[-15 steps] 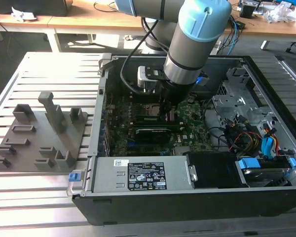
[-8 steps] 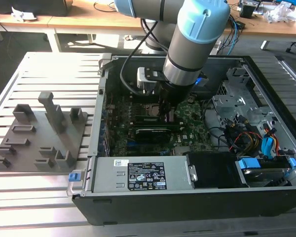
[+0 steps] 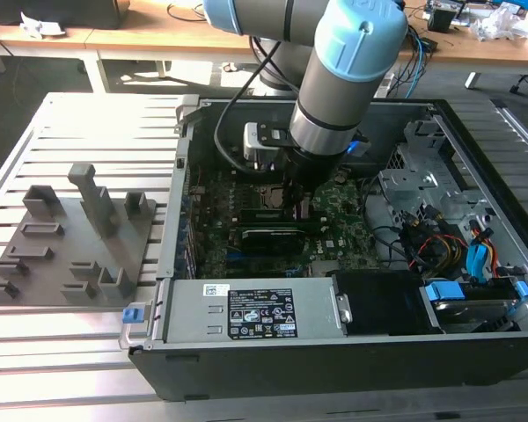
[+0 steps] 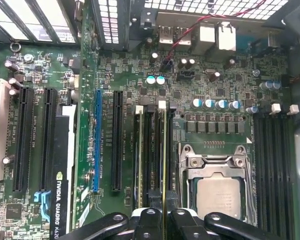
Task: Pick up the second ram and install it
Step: 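Insert the second ram into the second slot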
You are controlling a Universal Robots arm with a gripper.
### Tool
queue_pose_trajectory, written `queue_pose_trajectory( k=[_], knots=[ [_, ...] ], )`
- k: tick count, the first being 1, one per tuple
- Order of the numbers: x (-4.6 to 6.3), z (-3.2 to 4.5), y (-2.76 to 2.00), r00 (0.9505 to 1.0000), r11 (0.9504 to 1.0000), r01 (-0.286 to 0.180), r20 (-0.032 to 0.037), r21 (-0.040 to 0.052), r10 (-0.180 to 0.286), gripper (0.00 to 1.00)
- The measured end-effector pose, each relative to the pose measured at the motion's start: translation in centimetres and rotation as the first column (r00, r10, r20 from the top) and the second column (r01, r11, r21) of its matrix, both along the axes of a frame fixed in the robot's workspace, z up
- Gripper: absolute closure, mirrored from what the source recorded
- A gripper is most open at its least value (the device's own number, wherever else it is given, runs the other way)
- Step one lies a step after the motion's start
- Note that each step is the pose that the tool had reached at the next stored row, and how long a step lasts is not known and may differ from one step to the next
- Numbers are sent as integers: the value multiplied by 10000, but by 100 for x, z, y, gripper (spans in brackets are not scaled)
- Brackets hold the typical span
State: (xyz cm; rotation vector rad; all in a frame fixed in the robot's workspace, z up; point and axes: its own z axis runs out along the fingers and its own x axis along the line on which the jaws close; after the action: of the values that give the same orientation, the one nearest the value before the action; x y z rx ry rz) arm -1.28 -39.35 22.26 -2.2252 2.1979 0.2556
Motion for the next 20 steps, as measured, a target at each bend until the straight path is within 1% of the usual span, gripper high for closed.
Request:
queue_pose_trajectory(
  k=[1,3,6,20],
  knots=[
    [1,0,0,10000,10000,-25,0,-34,25,86],
    [-1,2,5,9998,9997,-194,-3,-144,194,86],
    [0,1,53,9998,9997,-216,-2,-150,216,86],
    [0,-27,54,9998,9997,-216,-2,-149,216,86]
  ],
)
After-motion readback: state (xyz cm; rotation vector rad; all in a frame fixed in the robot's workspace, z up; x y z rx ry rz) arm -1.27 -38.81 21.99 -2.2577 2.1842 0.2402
